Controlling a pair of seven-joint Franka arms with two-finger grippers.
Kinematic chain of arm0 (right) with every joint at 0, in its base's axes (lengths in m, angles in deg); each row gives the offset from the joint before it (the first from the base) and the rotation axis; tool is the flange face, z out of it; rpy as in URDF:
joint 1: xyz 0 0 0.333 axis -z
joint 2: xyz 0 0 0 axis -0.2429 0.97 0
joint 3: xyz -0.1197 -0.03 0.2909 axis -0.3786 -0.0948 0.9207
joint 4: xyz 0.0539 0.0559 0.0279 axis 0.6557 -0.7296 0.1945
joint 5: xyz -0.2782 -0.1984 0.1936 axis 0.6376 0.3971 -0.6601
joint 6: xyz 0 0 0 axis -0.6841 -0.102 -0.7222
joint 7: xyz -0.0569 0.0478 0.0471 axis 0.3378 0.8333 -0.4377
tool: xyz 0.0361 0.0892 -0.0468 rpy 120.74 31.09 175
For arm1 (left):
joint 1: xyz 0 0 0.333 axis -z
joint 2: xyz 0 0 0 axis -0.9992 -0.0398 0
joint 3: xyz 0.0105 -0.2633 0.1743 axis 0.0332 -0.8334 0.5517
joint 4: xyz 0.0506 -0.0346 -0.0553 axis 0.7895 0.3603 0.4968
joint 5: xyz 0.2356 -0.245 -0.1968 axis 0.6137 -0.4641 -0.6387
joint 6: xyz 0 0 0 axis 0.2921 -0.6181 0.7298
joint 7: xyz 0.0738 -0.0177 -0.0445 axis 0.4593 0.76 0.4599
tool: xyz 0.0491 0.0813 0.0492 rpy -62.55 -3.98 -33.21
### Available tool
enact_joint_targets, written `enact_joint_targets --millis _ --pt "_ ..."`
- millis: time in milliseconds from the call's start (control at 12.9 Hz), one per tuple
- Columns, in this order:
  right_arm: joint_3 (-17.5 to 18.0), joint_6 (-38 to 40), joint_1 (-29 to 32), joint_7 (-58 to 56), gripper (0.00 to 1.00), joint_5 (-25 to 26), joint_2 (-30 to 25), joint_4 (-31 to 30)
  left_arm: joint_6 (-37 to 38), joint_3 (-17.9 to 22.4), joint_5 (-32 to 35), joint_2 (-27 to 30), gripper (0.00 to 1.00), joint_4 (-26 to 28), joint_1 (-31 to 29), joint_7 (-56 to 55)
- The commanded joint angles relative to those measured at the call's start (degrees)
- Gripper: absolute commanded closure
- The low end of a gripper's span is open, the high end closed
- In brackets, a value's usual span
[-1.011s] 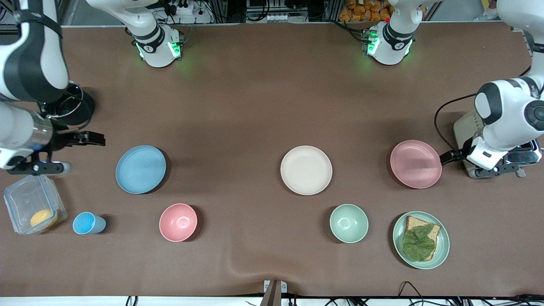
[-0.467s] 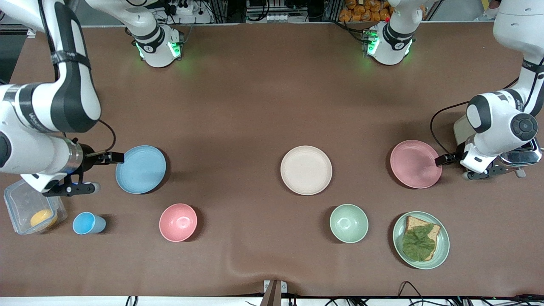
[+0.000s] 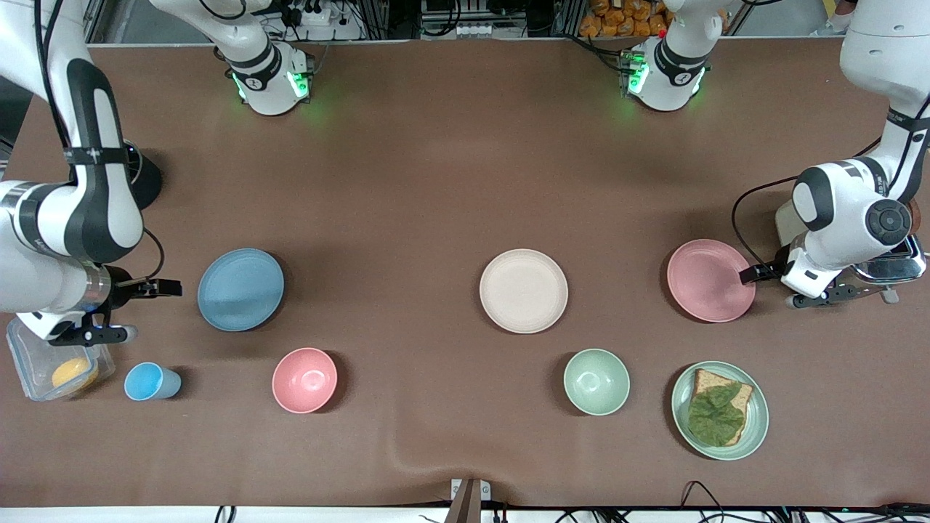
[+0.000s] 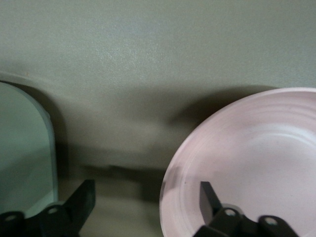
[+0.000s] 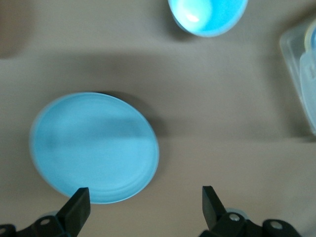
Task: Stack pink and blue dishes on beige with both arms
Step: 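Grasp the blue plate with the right gripper while the left gripper grasps the pink plate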
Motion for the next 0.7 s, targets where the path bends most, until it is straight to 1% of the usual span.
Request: enact_joint_targets --millis 0,156,233,544,622 --pt "0.7 -8.3 0.8 -0.6 0.00 -2.4 -1.3 -9.1 -0.8 -0.3 -1.1 -1.0 0.36 -0.6 -0.4 1.3" --pt "0.7 -13.4 0.8 -0.5 0.00 -3.6 -1.0 -13.2 -0.8 -0.3 -1.1 -1.1 0.49 -0.6 -0.4 1.3" --pt "0.7 -14.4 0.8 -0.5 0.00 -4.5 -0.4 -14.0 -0.8 -0.3 -1.1 -1.1 0.52 -0.6 -0.4 1.3" --pt "0.7 -15.2 1.7 -0.5 0.00 -5.5 4.0 -14.2 -1.2 -0.4 -1.1 -1.5 0.64 -0.6 -0.4 1.3" --pt "0.7 -15.5 1.9 -0.5 0.00 -6.7 5.4 -14.1 -1.2 -0.4 -1.1 -1.6 0.69 -0.6 -0.3 1.3"
